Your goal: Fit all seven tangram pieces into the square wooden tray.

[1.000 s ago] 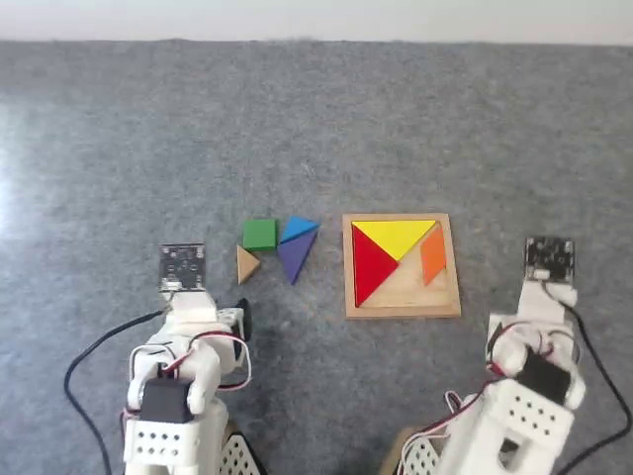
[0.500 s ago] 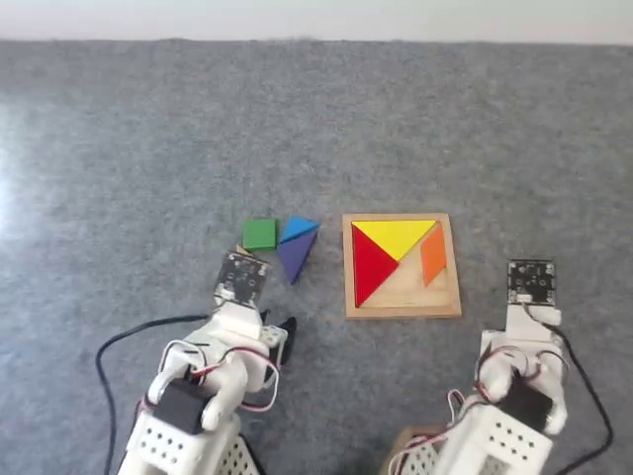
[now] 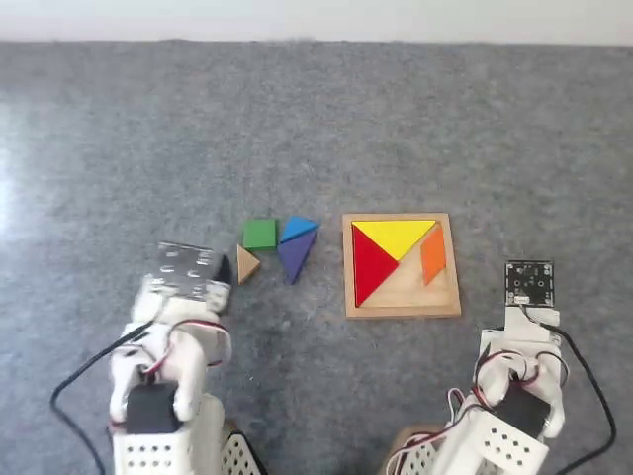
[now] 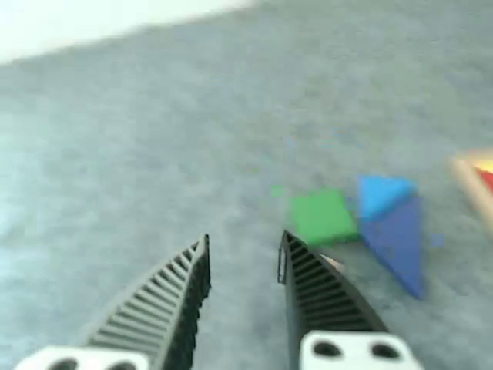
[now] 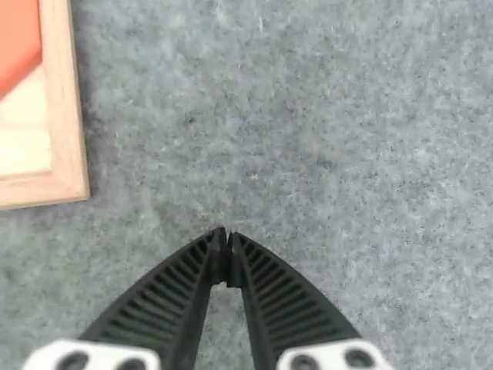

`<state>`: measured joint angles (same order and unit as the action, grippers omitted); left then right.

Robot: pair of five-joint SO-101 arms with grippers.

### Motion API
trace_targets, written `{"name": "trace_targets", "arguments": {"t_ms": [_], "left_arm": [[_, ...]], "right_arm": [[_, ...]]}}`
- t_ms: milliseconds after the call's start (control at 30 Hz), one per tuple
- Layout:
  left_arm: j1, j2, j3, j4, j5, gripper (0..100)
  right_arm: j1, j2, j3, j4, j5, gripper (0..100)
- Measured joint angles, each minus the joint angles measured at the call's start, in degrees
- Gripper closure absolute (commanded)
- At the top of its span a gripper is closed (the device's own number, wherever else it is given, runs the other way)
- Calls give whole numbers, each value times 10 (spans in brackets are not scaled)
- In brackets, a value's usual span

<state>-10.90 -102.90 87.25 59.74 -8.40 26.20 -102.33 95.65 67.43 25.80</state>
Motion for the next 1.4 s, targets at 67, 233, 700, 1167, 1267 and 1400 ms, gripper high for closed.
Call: {"name": "trace_targets", "arguments": {"t_ms": [67,233,700,1167,1267,1400], "left_arm": [[-16,0,-6,-5,-33,859],[-24,11,-11,-5,-60,859],[130,728,-475,157,-10,878],[164,975,-498,61,58,819],[163,975,-480,32,59,819],[149,977,-478,18,62,819]], "right_arm": [[0,0,0,0,0,992],[0,0,0,0,0,992],[0,-4,0,0,0,992],[0,-4,0,0,0,992],[0,-4,0,0,0,992],[0,-4,0,0,0,992]]}}
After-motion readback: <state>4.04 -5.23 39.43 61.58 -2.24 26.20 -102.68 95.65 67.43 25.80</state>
